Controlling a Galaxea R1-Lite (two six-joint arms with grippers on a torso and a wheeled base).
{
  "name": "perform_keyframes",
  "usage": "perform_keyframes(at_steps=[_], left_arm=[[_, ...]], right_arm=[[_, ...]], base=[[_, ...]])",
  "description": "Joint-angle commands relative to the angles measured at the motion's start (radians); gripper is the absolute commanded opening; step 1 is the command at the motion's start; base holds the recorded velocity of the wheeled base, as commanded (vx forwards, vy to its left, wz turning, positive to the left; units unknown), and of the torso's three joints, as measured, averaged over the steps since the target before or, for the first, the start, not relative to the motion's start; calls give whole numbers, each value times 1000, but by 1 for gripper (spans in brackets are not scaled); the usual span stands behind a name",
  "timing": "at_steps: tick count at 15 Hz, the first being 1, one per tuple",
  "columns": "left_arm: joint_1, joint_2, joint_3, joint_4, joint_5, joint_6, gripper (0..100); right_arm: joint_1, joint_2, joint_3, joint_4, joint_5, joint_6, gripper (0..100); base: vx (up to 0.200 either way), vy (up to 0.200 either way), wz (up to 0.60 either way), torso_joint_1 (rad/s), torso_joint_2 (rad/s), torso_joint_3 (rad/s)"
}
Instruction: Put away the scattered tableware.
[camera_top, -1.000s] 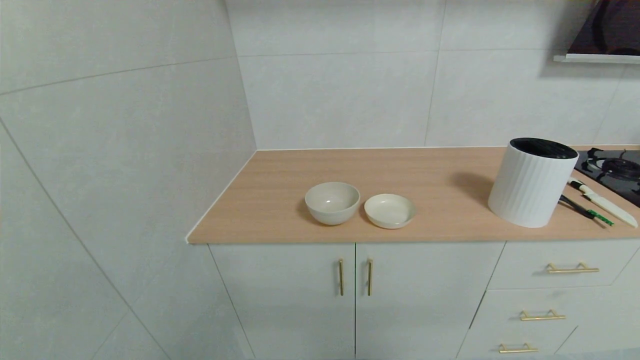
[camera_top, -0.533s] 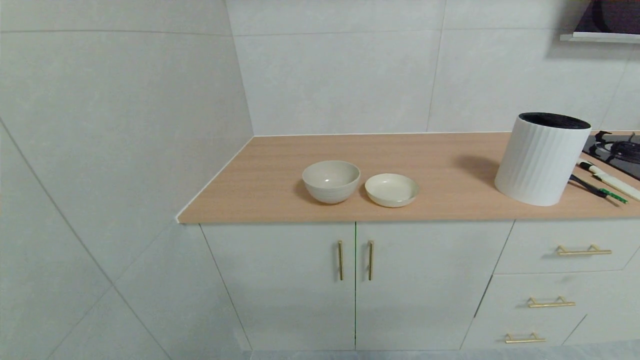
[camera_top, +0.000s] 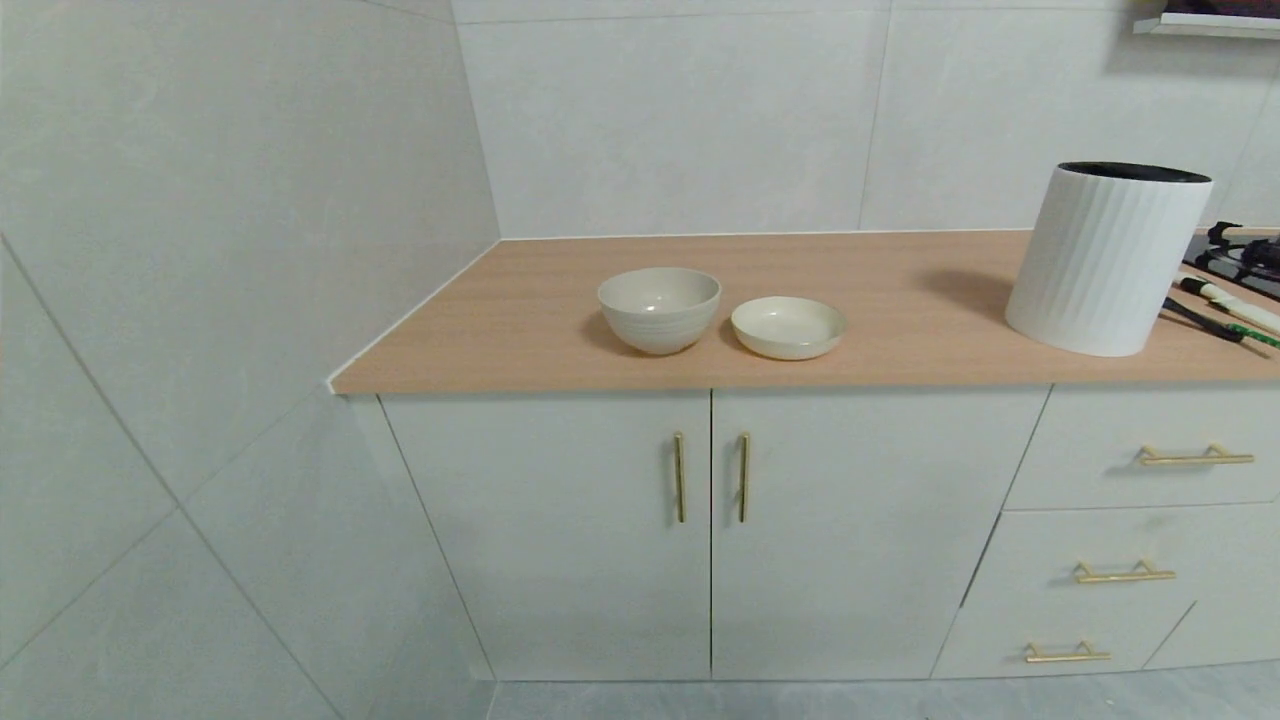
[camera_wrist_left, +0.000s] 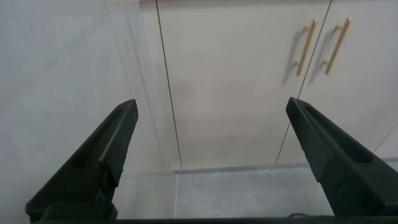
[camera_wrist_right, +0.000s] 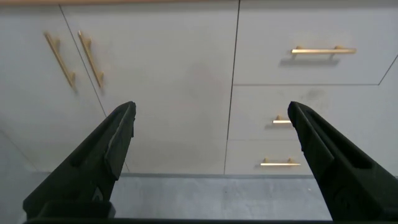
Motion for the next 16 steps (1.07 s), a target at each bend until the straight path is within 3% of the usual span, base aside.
perform_keyframes(at_steps=[1,11,16], left_arm=[[0,0,0,0,0,0,100],[0,0,0,0,0,0,100],[0,0,0,0,0,0,100]], right_arm=[[0,1,0,-1,0,0,100],[0,1,0,-1,-1,2,100],[0,1,0,-1,0,2,100]], base=[[0,0,0,-183,471,295],[0,0,0,-146,449,301],[0,0,0,-21,78,55]])
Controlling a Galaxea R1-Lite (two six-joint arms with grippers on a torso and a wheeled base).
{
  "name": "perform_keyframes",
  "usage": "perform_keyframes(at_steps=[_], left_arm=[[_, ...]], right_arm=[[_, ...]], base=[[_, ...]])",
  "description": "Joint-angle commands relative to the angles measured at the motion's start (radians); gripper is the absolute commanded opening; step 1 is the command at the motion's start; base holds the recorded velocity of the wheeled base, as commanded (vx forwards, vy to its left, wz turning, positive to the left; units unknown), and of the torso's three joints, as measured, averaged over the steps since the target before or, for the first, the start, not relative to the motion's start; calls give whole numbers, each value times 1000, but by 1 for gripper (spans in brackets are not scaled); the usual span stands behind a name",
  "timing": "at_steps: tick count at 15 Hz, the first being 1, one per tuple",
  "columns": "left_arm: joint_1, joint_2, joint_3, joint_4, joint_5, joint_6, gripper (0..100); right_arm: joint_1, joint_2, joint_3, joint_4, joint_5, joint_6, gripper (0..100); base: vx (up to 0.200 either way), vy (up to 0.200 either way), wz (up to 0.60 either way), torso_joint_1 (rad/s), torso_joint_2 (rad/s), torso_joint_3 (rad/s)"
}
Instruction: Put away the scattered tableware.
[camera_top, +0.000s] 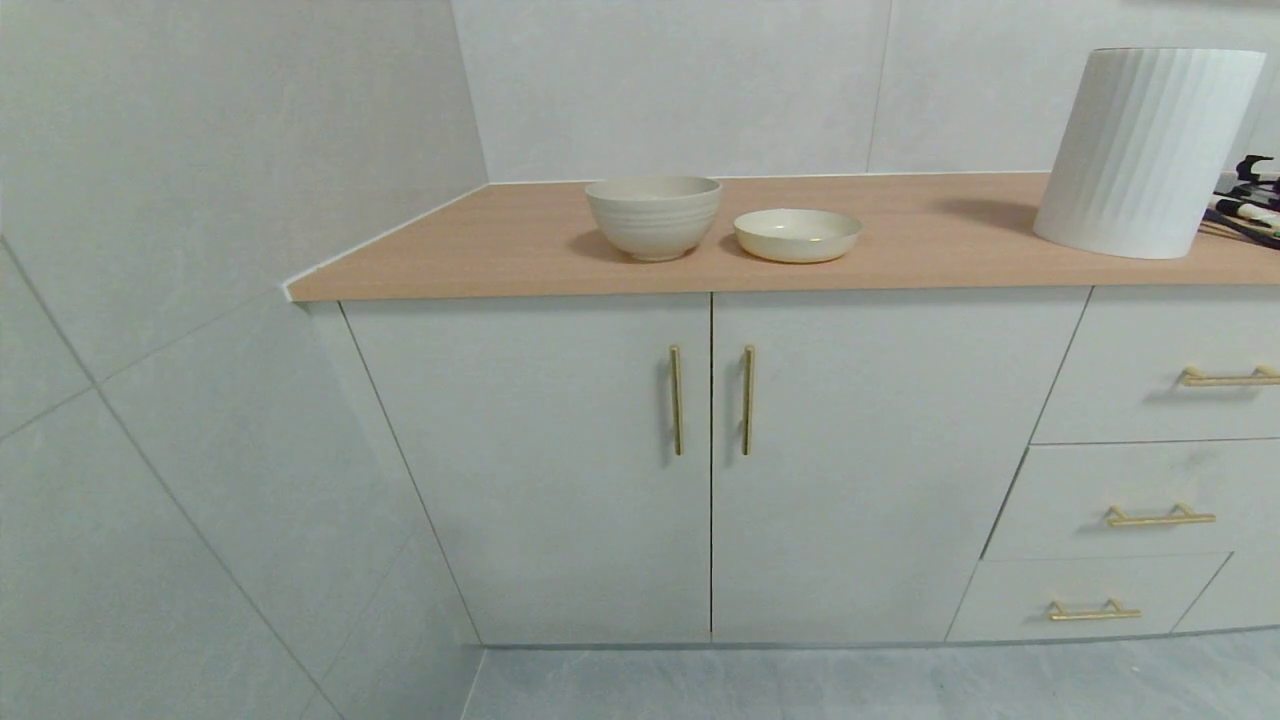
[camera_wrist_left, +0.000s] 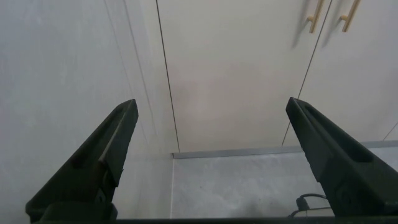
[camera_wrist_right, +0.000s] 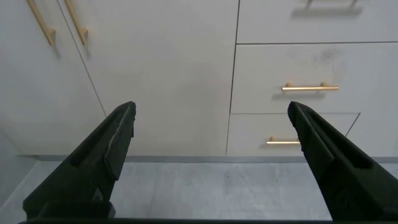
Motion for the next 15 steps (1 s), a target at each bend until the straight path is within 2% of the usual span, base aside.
perform_keyframes(at_steps=[1,9,10,12,14,15], left_arm=[[0,0,0,0,0,0,100],[0,0,0,0,0,0,100],[0,0,0,0,0,0,100],[0,0,0,0,0,0,100],[0,0,0,0,0,0,100],[0,0,0,0,0,0,100]], right_arm=[[0,1,0,0,1,-1,100],[0,1,0,-2,-16,-2,100],[0,1,-23,-29,-21,2,100],[3,48,-150,-43,16,5,100],[3,74,-164,-42,27,5,100],[3,165,-204,-42,68,5,100]], base=[[0,0,0,0,0,0],[0,0,0,0,0,0],[0,0,0,0,0,0],[0,0,0,0,0,0],[0,0,0,0,0,0],[0,0,0,0,0,0]])
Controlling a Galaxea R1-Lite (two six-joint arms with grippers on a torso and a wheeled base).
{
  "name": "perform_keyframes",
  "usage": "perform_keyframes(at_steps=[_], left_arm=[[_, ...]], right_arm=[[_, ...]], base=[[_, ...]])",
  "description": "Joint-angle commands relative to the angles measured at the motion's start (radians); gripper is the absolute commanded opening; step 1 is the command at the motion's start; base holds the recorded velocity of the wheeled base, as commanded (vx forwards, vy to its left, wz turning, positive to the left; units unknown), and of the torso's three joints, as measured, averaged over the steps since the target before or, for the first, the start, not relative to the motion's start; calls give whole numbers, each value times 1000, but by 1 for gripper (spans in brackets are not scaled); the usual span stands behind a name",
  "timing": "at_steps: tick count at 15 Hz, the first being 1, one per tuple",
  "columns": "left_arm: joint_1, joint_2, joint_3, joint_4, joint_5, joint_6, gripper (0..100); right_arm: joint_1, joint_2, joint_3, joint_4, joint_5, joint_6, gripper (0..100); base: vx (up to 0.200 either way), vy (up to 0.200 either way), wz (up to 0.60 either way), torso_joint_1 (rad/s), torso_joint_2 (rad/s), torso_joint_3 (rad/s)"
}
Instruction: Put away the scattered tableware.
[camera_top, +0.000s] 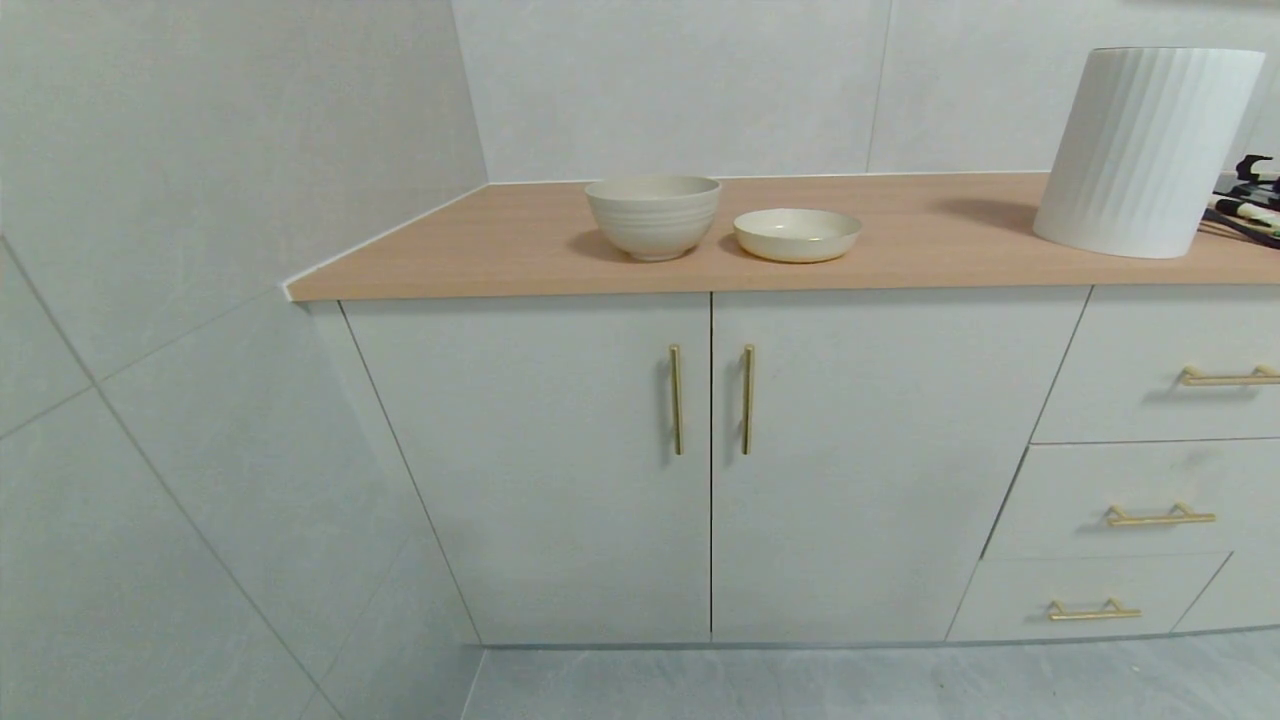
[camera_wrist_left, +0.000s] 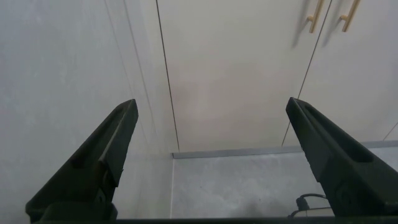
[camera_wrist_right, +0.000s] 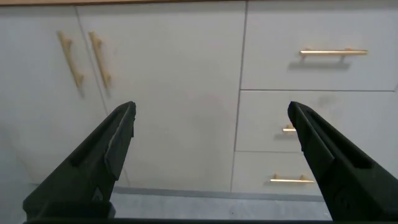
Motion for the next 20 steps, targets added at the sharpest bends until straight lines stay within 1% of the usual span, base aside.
perform_keyframes(at_steps=[1,2,4,5,6,7,8,9,10,11,12,13,14,15,18,20], left_arm=[[0,0,0,0,0,0,100],[0,0,0,0,0,0,100],[0,0,0,0,0,0,100],[0,0,0,0,0,0,100],[0,0,0,0,0,0,100],[0,0,0,0,0,0,100],[0,0,0,0,0,0,100],[0,0,0,0,0,0,100],[0,0,0,0,0,0,100],[0,0,0,0,0,0,100],[0,0,0,0,0,0,100],[0,0,0,0,0,-1,100],[0,0,0,0,0,-1,100],[0,0,0,0,0,0,100],[0,0,0,0,0,0,100],[0,0,0,0,0,0,100]], right_arm=[[1,111,-46,-3,30,0,100],[2,233,-87,-7,107,6,100],[10,379,-110,-18,173,20,100],[28,445,-120,-33,184,20,100],[54,497,-129,-55,185,23,100],[110,589,-141,-110,184,36,100],[131,626,-143,-136,184,36,100],[179,718,-155,-197,184,36,100],[206,770,-167,-220,182,37,100],[206,770,-167,-220,182,37,100],[226,925,-198,-256,179,36,100],[248,1000,-225,-266,179,37,100],[258,1025,-236,-271,179,39,100],[295,1126,-279,-297,179,54,100],[335,1319,-388,-357,177,66,100],[378,1428,-459,-409,179,65,100]], base=[[0,0,0,0,0,0],[0,0,0,0,0,0],[0,0,0,0,0,0],[0,0,0,0,0,0],[0,0,0,0,0,0],[0,0,0,0,0,0],[0,0,0,0,0,0],[0,0,0,0,0,0],[0,0,0,0,0,0],[0,0,0,0,0,0],[0,0,0,0,0,0],[0,0,0,0,0,0],[0,0,0,0,0,0],[0,0,0,0,0,0],[0,0,0,0,0,0],[0,0,0,0,0,0]])
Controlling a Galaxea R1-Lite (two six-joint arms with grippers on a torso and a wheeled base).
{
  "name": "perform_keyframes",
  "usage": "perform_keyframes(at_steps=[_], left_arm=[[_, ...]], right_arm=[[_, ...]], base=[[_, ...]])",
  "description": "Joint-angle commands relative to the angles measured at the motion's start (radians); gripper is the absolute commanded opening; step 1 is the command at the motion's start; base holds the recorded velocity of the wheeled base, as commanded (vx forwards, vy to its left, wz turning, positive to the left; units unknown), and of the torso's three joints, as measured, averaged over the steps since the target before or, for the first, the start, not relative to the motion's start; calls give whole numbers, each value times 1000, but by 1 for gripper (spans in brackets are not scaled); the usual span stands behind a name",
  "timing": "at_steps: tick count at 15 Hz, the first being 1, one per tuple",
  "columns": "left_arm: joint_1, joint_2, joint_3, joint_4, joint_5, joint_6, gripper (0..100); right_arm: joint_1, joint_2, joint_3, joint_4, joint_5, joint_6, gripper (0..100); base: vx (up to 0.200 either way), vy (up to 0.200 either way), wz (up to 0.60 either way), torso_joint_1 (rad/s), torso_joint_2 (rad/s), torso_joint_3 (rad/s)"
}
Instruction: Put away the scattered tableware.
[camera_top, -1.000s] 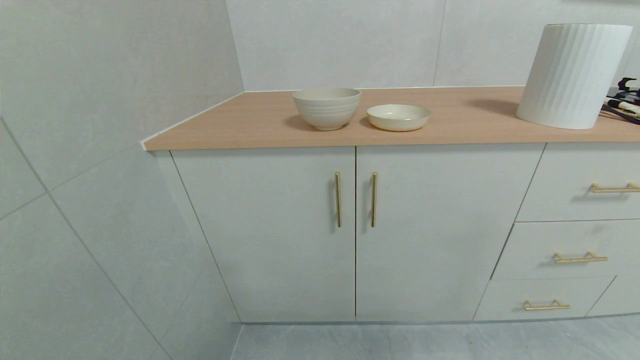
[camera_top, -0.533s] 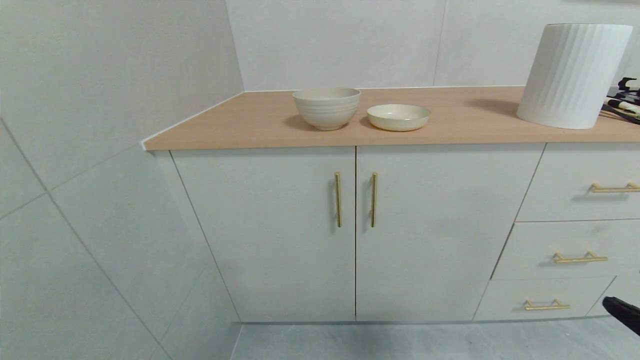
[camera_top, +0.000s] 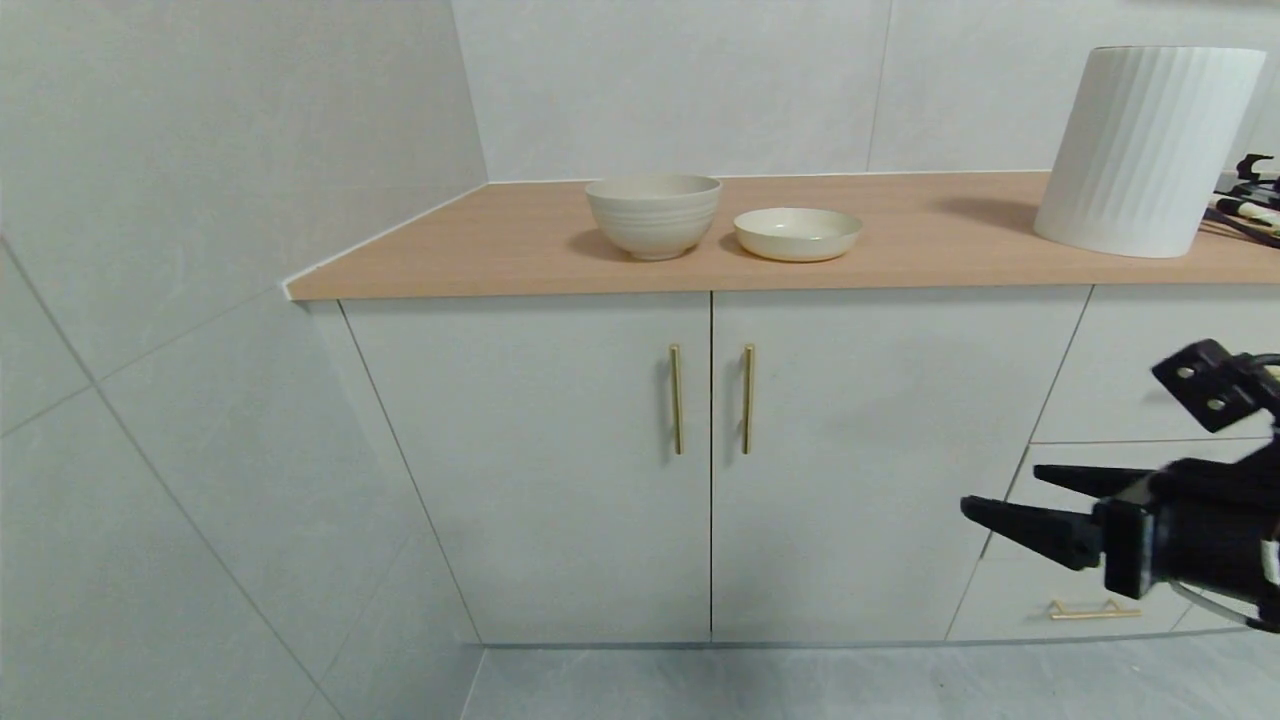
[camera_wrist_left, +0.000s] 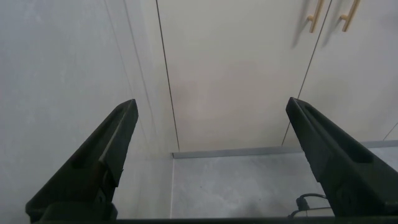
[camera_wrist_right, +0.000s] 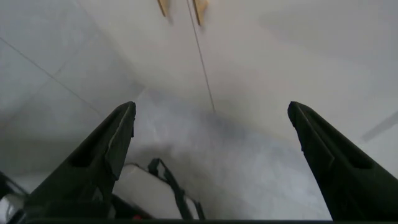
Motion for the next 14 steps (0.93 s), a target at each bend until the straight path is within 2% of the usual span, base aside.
perform_keyframes(at_steps=[1,7,11,13,14], left_arm=[[0,0,0,0,0,0,100],[0,0,0,0,0,0,100],[0,0,0,0,0,0,100],[0,0,0,0,0,0,100],[0,0,0,0,0,0,100]], right_arm=[[65,245,-134,-69,1,2,100],[160,523,-450,-78,1,100,100],[162,593,-513,-84,4,119,100],[168,622,-537,-106,2,182,100],[171,662,-544,-166,2,226,100]], base=[[0,0,0,0,0,0],[0,0,0,0,0,0],[0,0,0,0,0,0],[0,0,0,0,0,0],[0,0,0,0,0,0]])
